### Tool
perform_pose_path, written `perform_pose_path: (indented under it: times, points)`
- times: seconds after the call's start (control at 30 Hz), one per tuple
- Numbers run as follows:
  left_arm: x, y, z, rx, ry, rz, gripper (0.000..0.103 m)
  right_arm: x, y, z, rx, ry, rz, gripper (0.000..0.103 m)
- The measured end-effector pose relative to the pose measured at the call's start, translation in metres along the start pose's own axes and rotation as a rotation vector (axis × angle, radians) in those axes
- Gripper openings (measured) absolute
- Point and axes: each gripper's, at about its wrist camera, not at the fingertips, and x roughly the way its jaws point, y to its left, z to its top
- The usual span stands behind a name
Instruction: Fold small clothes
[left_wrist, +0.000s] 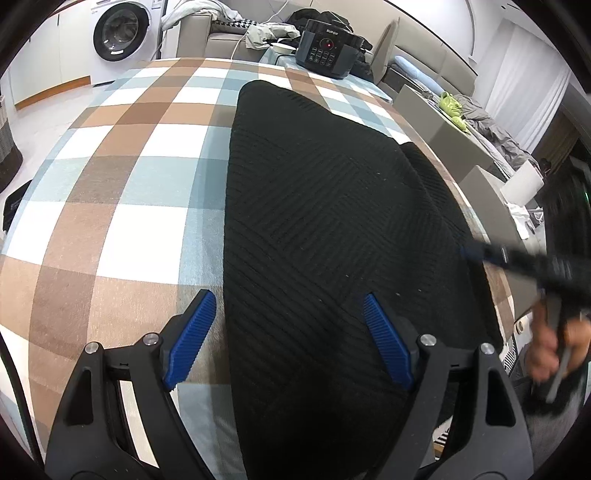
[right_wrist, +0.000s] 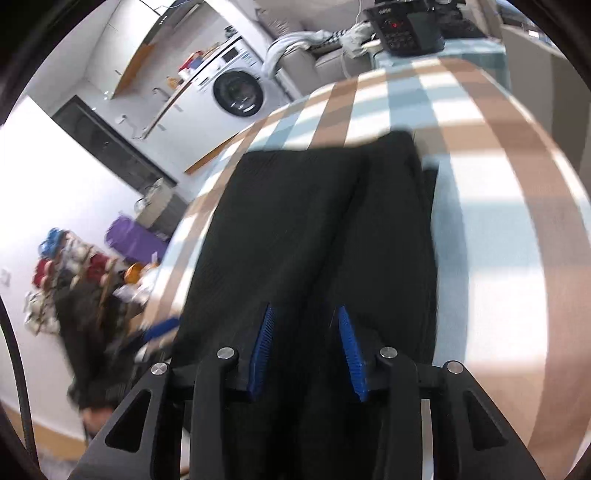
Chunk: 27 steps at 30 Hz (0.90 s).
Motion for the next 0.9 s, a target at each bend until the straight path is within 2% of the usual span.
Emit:
perform_pose_path:
  times: [0.07,0.2,0.23,0.27,0.3,0.33,0.47,0.57,0.67,0.73,0.8,0.9]
  points:
    - [-0.007,-0.005,-0.003,0.009,-0.009,-0.005,0.080,-0.004,0.007,-0.026,-0.018,0.045,0.024,0.038]
    - [-0.017,-0.024,-0.011,0.053,-0.020,-0.025,0.080,-0.005,0.020,-0.057,-0.056,0.048,0.075,0.038]
    - [-0.018,-0.029,-0.013,0.065,-0.020,-0.029,0.080,-0.002,0.022,-0.059,-0.069,0.044,0.051,0.036]
    - [-0.019,-0.034,-0.014,0.077,-0.018,-0.030,0.080,0.003,0.024,-0.061,-0.078,0.046,0.018,0.020]
    - [-0.019,-0.040,-0.016,0.090,-0.014,-0.030,0.080,0.007,0.024,-0.061,-0.084,0.051,0.021,0.009]
    - [-0.019,-0.045,-0.018,0.098,-0.010,-0.030,0.080,0.006,0.025,-0.061,-0.083,0.040,0.029,0.005]
    - [-0.024,-0.063,-0.027,0.124,0.003,-0.069,0.080,-0.020,0.026,-0.063,-0.078,-0.079,0.016,0.005]
    - [-0.020,-0.081,-0.039,0.171,0.029,-0.145,0.080,-0.009,0.014,-0.067,-0.037,-0.057,-0.066,0.005]
    - [-0.009,-0.097,-0.050,0.237,0.060,-0.141,0.079,-0.002,0.002,-0.069,0.022,-0.056,-0.040,0.005]
    - [-0.003,-0.105,-0.057,0.277,0.059,-0.122,0.071,-0.008,-0.002,-0.068,0.063,-0.064,-0.006,0.011]
    - [-0.003,-0.110,-0.060,0.301,0.046,-0.109,0.060,-0.018,-0.004,-0.072,0.060,-0.066,-0.018,0.014]
    - [-0.004,-0.113,-0.060,0.321,0.035,-0.119,0.054,-0.033,-0.005,-0.080,0.020,-0.056,-0.047,0.020]
